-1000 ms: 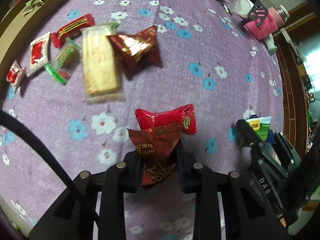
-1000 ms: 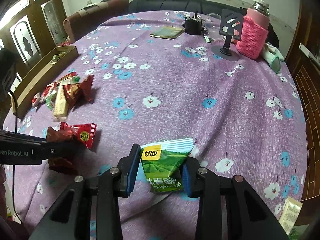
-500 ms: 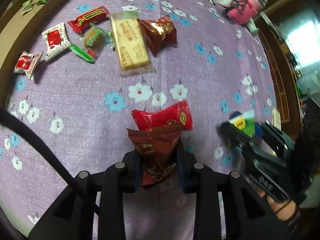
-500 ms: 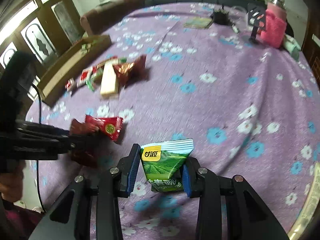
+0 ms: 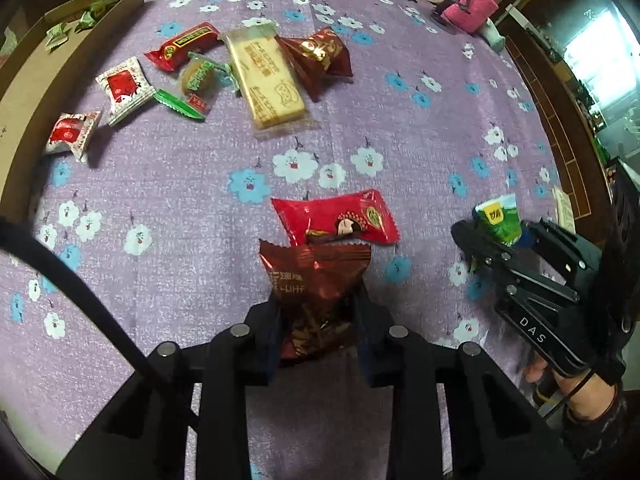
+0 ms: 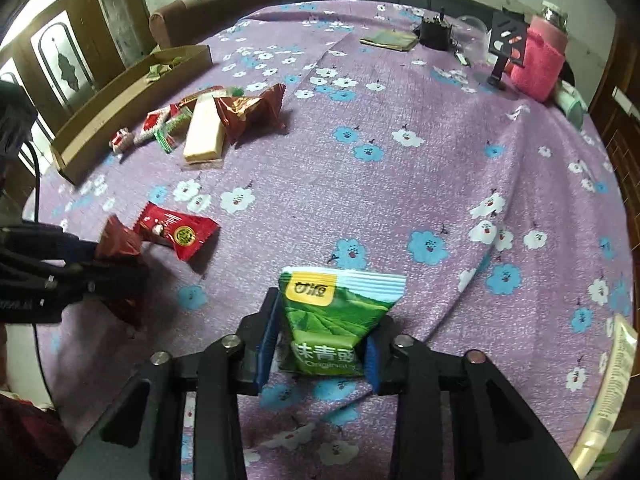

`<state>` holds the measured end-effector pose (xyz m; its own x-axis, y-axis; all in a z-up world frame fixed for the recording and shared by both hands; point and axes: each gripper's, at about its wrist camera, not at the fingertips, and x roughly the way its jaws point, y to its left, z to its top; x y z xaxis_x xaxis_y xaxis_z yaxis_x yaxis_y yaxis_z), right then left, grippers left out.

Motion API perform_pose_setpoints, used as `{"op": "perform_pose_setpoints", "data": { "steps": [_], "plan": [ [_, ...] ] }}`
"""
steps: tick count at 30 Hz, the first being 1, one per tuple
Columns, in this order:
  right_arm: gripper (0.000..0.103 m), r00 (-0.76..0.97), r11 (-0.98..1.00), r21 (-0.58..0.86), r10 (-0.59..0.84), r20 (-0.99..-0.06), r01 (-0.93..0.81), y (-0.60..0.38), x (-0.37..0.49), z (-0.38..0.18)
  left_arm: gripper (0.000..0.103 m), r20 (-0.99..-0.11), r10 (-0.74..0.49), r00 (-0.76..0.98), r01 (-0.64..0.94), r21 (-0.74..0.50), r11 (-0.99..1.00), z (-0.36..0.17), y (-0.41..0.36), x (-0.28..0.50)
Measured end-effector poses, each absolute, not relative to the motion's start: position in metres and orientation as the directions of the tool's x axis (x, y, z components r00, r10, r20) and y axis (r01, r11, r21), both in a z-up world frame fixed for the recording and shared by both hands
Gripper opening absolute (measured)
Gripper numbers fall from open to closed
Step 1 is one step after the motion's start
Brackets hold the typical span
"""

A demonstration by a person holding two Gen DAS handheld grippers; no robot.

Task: Organize snacks
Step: 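Carry both held snacks to the cardboard tray and open both grippers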

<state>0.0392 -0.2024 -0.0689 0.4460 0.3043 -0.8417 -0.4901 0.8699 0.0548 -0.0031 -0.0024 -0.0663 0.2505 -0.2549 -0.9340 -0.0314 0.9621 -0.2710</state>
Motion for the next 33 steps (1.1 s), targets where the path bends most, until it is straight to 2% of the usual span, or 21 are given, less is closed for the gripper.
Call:
{"op": "perform_pose_setpoints", "data": {
  "steps": [4,12,17,23,33],
  "plan": [
    [0.028,0.444,0.870,0.067,0.313,-0.840,-0.488,-0.204,0.035,-0.065,0.030,-0.934,-0.248,0.258,-0.026,-0.263,0.964,-0.064,-0.001,-0.005],
    [0.028,0.413,0.836,0.093,0.360,-0.837,-0.541,-0.183,0.015,-0.052,0.030,-0.902,-0.318,0.292,0.005,-0.331,0.944,-0.048,0.023,-0.024],
    [0.028,0.355,0.792,0.125,0.401,-0.845,-0.597,-0.151,0.005,-0.053,0.031,-0.915,-0.246,0.321,-0.011,-0.263,0.965,-0.047,0.040,-0.038],
    [0.028,0.303,0.730,0.152,0.450,-0.840,-0.666,-0.106,0.004,-0.045,0.031,-0.917,-0.223,0.332,-0.051,-0.254,0.966,-0.049,0.069,-0.049],
    [0.028,0.269,0.619,0.142,0.522,-0.809,-0.773,-0.004,0.033,-0.016,0.031,-0.888,-0.179,0.423,-0.137,-0.258,0.956,-0.020,0.145,-0.037]
  ]
}}
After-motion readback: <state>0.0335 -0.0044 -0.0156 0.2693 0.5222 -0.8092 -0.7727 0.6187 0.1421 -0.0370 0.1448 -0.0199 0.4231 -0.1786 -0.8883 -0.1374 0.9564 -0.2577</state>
